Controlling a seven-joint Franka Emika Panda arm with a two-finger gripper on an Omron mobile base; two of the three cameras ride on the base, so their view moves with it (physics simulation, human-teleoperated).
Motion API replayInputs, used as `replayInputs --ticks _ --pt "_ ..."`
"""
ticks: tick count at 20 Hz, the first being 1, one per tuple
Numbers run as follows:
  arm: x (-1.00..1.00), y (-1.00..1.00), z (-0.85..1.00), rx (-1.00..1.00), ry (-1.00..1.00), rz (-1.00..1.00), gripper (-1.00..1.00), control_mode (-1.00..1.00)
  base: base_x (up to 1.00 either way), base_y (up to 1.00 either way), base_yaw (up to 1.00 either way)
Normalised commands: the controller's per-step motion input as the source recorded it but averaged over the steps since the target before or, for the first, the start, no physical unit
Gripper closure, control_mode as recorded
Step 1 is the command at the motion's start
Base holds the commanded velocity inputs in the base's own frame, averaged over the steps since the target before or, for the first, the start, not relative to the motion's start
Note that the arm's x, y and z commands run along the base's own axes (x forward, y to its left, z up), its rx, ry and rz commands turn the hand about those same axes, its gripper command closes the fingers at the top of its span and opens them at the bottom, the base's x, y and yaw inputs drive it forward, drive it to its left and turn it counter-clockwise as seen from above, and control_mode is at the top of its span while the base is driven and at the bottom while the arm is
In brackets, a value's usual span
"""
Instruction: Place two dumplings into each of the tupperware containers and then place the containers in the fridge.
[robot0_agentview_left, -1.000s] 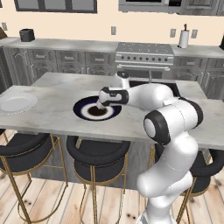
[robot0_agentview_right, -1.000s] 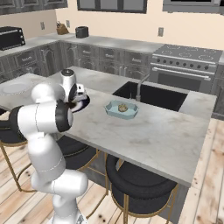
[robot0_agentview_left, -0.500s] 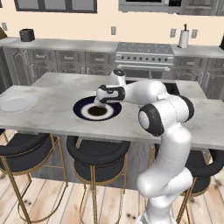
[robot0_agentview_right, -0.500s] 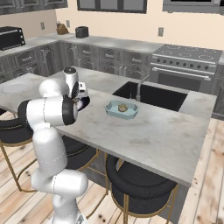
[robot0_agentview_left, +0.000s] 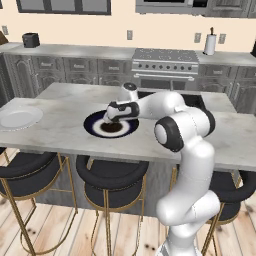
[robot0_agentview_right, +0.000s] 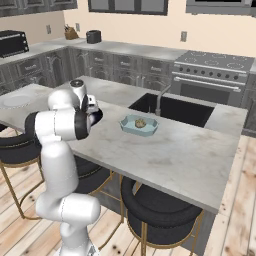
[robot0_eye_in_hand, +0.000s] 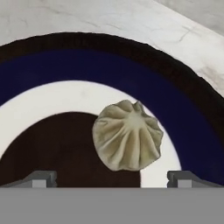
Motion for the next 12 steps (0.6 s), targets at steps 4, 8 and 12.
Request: replayInputs --ticks 4,8,12 --pt "0.32 0.00 -0.17 -0.01 -0.02 0.00 -1.00 -1.00 0.00 0.00 0.00" --pt "0.18 0.05 -0.22 -0.01 -0.02 0.00 -1.00 -1.00 0.00 0.00 0.00" --pt "0.13 0.05 -0.20 -0.02 0.00 0.00 -1.00 -1.00 0.00 0.00 0.00"
